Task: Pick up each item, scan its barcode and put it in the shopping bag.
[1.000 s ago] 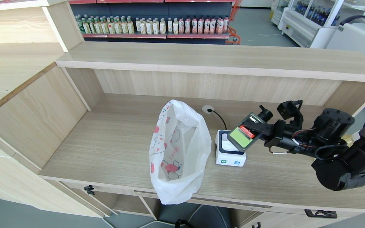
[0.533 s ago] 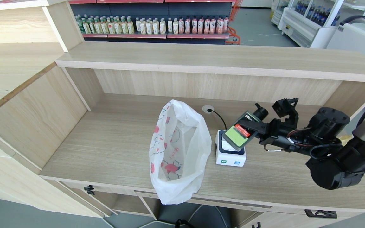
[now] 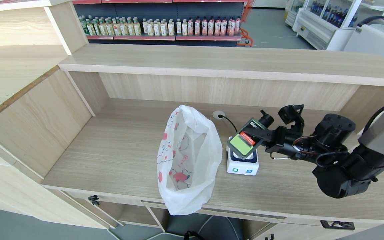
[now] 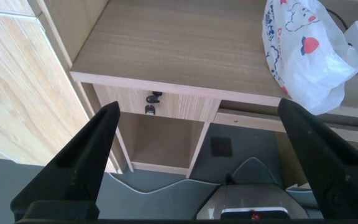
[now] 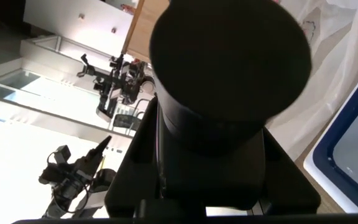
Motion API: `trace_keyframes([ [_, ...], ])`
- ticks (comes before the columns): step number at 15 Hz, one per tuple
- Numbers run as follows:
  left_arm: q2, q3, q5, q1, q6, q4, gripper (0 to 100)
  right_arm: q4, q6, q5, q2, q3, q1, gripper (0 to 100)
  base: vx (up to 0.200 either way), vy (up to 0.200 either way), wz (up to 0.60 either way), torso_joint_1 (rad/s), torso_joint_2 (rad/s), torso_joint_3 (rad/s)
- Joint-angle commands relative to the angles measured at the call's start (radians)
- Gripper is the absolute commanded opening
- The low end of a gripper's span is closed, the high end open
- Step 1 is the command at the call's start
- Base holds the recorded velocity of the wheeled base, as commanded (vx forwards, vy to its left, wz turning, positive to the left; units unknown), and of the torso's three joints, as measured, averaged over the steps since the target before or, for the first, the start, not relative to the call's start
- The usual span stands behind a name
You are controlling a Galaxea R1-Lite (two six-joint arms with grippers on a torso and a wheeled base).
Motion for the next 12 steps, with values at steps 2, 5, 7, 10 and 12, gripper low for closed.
trace_keyframes([
  [2, 0.000, 0.000, 0.000, 0.000, 0.000, 0.000, 100, -0.001, -0.002, -0.007, 0.032, -0.034, 0.007, 0, 0.000, 0.000, 0.00, 0.000, 0.00, 0.000],
  [5, 0.000, 0.000, 0.000, 0.000, 0.000, 0.000, 100, -0.001, -0.002, -0.005, 0.046, -0.059, 0.007, 0, 0.000, 0.000, 0.00, 0.000, 0.00, 0.000],
  [7, 0.000, 0.000, 0.000, 0.000, 0.000, 0.000, 100, -0.001, -0.002, -0.003, 0.062, -0.096, 0.009, 0, 0.000, 0.000, 0.00, 0.000, 0.00, 0.000],
  [10, 0.000, 0.000, 0.000, 0.000, 0.000, 0.000, 100, -0.001, -0.002, -0.003, 0.067, -0.113, 0.010, 0, 0.000, 0.000, 0.00, 0.000, 0.00, 0.000],
  [12, 0.000, 0.000, 0.000, 0.000, 0.000, 0.000, 100, -0.001, -0.002, -0.011, 0.030, -0.114, 0.002, 0, 0.000, 0.000, 0.00, 0.000, 0.00, 0.000],
])
